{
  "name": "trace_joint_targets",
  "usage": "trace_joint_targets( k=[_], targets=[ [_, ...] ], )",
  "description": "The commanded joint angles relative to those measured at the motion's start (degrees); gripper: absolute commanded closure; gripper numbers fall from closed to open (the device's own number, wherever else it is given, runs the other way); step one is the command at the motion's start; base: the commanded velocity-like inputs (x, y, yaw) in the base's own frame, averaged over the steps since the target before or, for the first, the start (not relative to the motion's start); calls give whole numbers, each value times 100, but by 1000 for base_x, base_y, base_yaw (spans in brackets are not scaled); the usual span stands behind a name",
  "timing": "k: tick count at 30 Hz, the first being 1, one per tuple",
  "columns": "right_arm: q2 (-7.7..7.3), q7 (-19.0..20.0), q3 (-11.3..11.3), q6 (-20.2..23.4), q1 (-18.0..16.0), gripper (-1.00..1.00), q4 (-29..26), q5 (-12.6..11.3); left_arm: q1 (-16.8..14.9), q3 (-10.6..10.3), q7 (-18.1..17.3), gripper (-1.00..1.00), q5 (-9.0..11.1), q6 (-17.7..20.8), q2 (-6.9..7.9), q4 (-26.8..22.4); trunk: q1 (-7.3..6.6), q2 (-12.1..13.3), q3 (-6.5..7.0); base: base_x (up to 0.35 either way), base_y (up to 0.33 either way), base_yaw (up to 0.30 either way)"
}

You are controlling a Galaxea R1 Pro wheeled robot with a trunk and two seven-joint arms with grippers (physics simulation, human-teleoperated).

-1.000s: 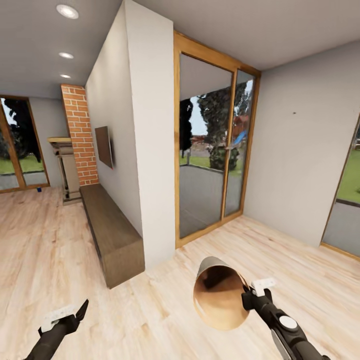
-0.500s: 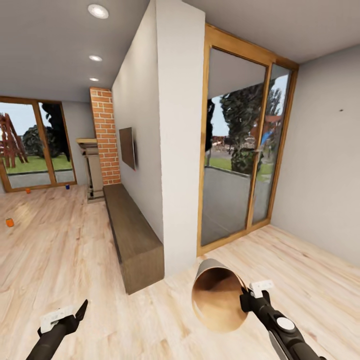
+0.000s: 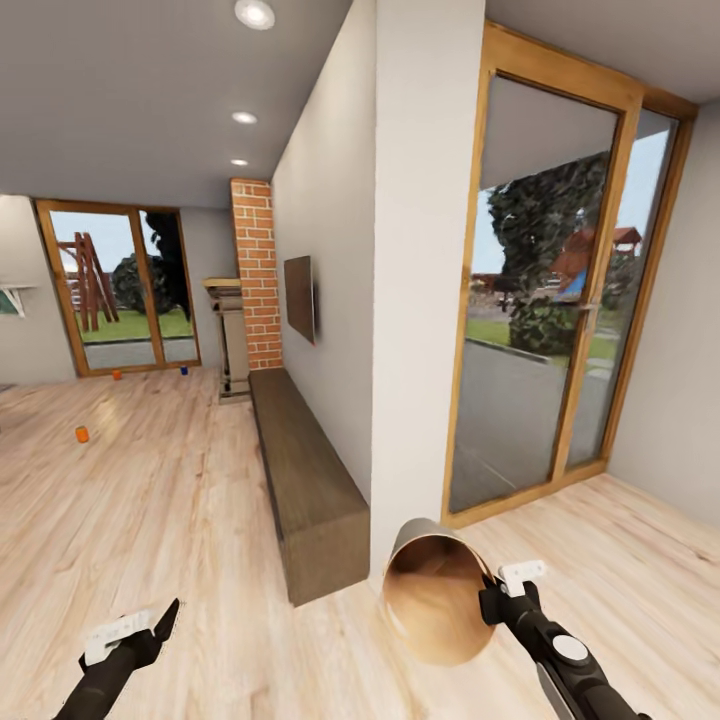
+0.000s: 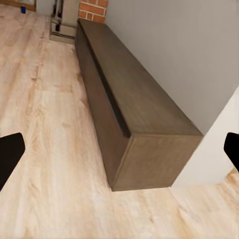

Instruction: Put the three can of soda from the living room inside the tash can in the kitchen.

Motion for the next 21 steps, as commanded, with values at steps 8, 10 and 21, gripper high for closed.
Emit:
trace_joint_targets(
  k=[8, 10, 21],
  targets=[
    [7, 30, 13, -3, -4, 100, 102, -14, -5, -2, 21, -100, -16, -8, -11, 1, 0, -1, 2, 314, 117, 241],
    [8, 28, 17, -17, -4, 100, 151, -14, -7, -2, 25, -100, -18, -8, -12, 1, 0, -1, 2, 314, 117, 190],
    [10, 7, 14, -82, -4, 100, 287, -12, -9, -3, 30, -100, -20, -9, -14, 5, 0, -1, 2, 314, 117, 31]
  ],
)
